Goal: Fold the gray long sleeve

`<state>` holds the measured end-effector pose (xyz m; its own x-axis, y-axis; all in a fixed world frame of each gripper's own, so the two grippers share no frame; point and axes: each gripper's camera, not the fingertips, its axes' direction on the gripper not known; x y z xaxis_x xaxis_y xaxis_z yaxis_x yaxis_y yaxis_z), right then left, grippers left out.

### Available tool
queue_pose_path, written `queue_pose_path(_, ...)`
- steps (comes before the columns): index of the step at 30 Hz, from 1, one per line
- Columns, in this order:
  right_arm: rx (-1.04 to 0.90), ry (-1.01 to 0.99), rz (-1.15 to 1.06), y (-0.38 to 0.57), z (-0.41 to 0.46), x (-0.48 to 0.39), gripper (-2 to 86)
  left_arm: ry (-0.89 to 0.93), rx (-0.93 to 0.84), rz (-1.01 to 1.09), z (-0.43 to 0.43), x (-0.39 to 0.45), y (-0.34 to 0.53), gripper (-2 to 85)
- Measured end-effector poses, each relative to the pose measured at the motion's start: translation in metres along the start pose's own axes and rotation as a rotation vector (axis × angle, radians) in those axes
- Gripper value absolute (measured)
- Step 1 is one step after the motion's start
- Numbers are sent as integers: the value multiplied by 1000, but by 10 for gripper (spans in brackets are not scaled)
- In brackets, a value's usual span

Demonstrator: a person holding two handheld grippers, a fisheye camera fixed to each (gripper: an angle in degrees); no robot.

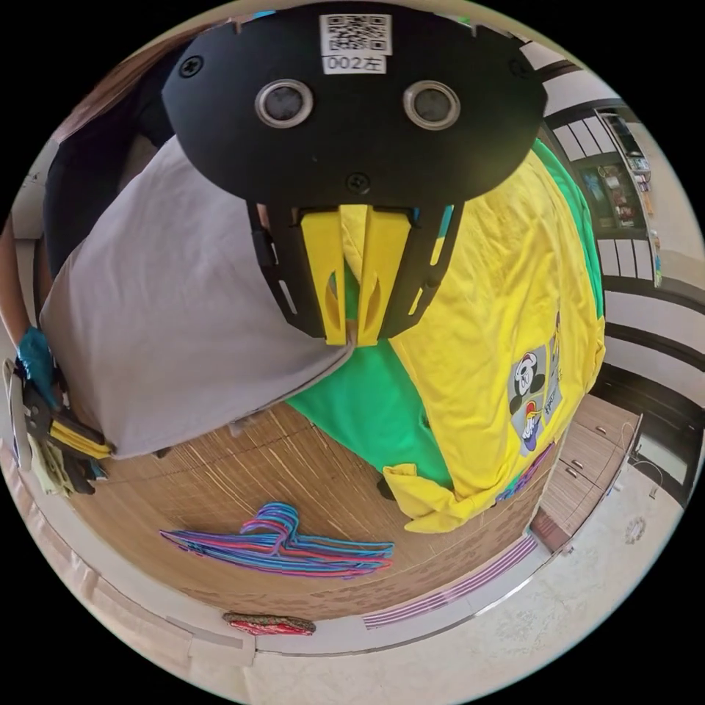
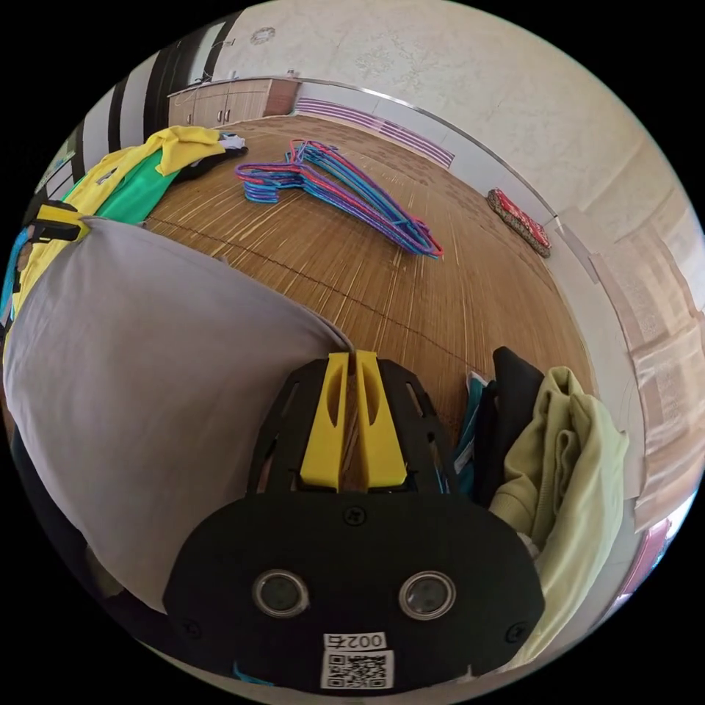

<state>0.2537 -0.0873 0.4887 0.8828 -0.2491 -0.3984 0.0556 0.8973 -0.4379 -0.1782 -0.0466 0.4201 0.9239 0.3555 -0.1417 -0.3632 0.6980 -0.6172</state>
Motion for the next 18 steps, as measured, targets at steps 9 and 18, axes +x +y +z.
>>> queue_pose_path(9,55,-162,111,-10,6,53,48,49,97,-103,-24,-20,-17,28)
queue_pose_path(18,20,-406,275,-1,56,67,100,62,96,-70,-8,-1,-21,33)
